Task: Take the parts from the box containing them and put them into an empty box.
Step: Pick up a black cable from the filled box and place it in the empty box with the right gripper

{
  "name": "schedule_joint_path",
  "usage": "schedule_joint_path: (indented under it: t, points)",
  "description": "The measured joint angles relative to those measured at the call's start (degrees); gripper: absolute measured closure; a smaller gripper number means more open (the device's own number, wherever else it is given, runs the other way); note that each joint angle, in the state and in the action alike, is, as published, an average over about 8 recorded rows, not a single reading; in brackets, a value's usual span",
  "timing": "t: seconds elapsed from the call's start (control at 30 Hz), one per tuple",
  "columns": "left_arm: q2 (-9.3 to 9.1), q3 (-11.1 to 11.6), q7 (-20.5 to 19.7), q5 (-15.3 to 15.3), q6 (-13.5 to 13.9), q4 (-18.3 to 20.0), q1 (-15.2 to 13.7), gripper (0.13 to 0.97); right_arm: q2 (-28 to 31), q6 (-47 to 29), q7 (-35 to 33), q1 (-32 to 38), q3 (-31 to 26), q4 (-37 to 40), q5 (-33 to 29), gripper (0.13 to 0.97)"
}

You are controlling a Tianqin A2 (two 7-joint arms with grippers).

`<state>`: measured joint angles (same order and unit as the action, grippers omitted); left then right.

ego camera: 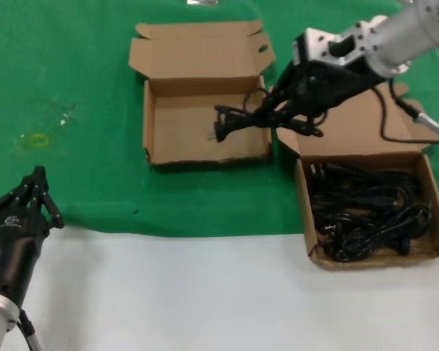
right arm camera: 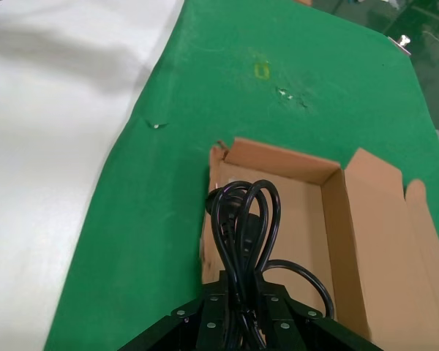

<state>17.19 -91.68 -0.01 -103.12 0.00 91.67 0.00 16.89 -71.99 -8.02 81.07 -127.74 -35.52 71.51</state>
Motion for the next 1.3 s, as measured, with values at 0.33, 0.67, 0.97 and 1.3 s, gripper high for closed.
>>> schedule_joint_path:
  t: [0.33, 0.67, 0.97, 1.3]
  points:
    - [0.0, 0.0, 0.0, 0.0, 0.0, 0.0, 0.0, 0.953, -11.38, 9.09, -9.01, 5.31, -0.28, 19.81, -0.03, 0.892]
    - [0.0, 0.0, 0.0, 0.0, 0.0, 0.0, 0.0, 0.953, -16.32, 18.11, -12.15, 5.18, -8.11, 25.62, 8.52, 0.892]
    - [0.0, 0.0, 0.0, 0.0, 0.0, 0.0, 0.0, 0.953, -16.83, 26.15, -13.11, 3.68, -21.29, 24.7, 21.76, 0.893]
    - [0.0, 0.0, 0.0, 0.0, 0.0, 0.0, 0.0, 0.953, -16.88, 32.62, -16.21, 1.61, -28.52, 24.56, 30.58, 0.893]
